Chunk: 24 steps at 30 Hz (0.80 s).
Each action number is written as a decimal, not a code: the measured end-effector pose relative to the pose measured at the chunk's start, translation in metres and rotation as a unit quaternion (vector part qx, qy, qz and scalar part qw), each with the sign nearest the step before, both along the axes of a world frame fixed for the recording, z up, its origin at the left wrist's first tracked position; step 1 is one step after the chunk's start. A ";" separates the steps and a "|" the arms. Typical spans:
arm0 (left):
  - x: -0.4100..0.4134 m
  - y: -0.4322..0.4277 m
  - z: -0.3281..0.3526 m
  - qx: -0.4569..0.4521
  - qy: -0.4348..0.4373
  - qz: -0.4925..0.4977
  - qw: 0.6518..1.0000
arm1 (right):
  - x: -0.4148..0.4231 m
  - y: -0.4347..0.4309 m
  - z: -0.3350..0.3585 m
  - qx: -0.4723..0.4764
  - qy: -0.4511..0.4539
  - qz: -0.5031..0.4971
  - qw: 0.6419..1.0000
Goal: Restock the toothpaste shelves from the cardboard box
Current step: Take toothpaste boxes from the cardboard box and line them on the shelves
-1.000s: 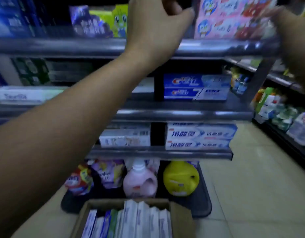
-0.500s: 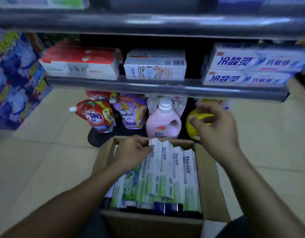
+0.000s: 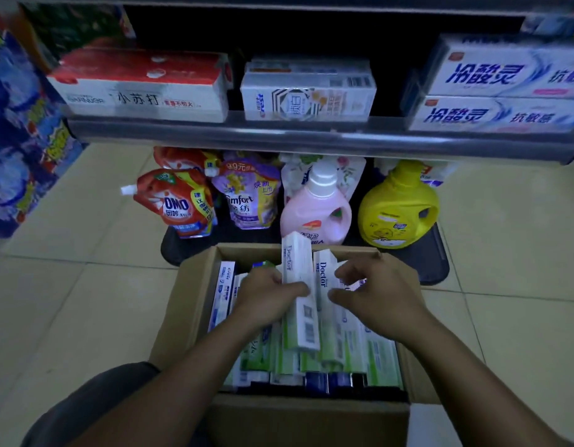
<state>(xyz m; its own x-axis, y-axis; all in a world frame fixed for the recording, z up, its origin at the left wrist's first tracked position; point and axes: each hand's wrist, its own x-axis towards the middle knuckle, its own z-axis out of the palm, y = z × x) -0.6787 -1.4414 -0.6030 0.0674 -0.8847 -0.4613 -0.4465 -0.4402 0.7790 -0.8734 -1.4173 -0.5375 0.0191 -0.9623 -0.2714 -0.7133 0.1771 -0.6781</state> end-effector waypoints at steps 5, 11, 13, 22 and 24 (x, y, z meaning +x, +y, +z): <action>0.010 0.007 0.026 -0.003 0.243 0.069 0.968 | 0.015 0.019 0.014 0.114 -0.166 -0.012 0.979; 0.001 0.008 0.033 -0.017 0.419 0.062 0.906 | 0.016 0.012 0.023 0.132 -0.309 -0.131 0.933; 0.004 -0.001 0.030 -0.025 0.400 0.049 0.915 | 0.009 0.006 0.029 0.083 -0.335 -0.154 0.926; -0.014 -0.002 -0.023 -0.025 -0.064 -0.155 0.986 | -0.037 -0.015 0.045 -0.018 -0.304 -0.294 0.906; -0.032 0.003 -0.025 -0.042 -0.135 -0.163 0.977 | -0.041 -0.017 0.046 -0.009 -0.313 -0.305 0.900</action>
